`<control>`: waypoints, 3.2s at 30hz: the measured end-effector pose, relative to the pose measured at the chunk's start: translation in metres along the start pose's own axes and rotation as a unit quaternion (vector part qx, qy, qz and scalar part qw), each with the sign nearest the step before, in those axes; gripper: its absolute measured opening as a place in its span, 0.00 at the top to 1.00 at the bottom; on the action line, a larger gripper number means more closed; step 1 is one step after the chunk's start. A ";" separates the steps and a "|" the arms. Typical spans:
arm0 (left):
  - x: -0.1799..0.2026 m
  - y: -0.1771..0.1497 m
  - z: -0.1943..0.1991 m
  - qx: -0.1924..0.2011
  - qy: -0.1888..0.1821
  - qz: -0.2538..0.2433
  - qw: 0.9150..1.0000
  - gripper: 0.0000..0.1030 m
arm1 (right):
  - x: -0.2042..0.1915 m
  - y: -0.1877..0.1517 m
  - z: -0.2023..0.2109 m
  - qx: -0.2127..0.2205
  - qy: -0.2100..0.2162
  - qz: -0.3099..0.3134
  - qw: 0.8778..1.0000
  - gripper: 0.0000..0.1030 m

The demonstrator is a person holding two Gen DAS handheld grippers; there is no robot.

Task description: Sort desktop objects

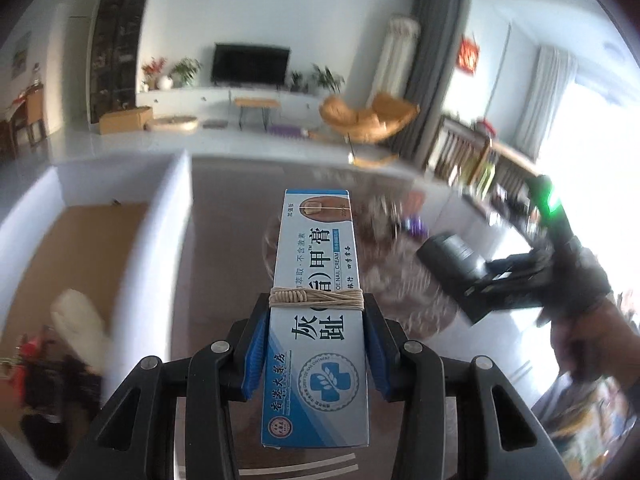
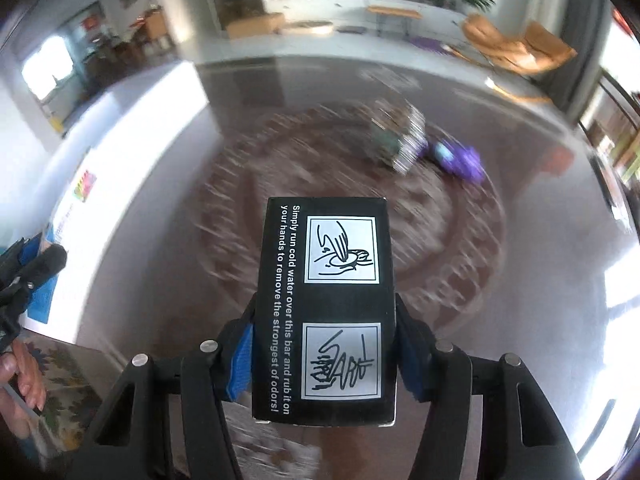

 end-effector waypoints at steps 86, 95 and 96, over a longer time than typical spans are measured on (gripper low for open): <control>0.133 -0.026 -0.284 -0.197 0.030 -0.140 0.970 0.00 | 0.181 -0.082 -0.066 0.057 -0.134 -0.175 0.974 0.00; 0.144 0.027 -0.346 -0.205 0.047 -0.120 0.970 0.00 | 0.184 -0.085 -0.059 0.068 -0.152 -0.187 0.968 0.00; 0.146 0.032 -0.352 -0.207 0.047 -0.120 0.970 0.00 | 0.184 -0.084 -0.059 0.069 -0.151 -0.187 0.968 0.00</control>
Point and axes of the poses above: each gripper's, at about its wrist camera, not at the fingertips, and z roughly against the way its jaws point, x to its right, y to its top, the point moved 9 cm from there along -z, roughly the way its jaws point, and after that the axes turned 3 degrees about -x, right-handed, at the moved point
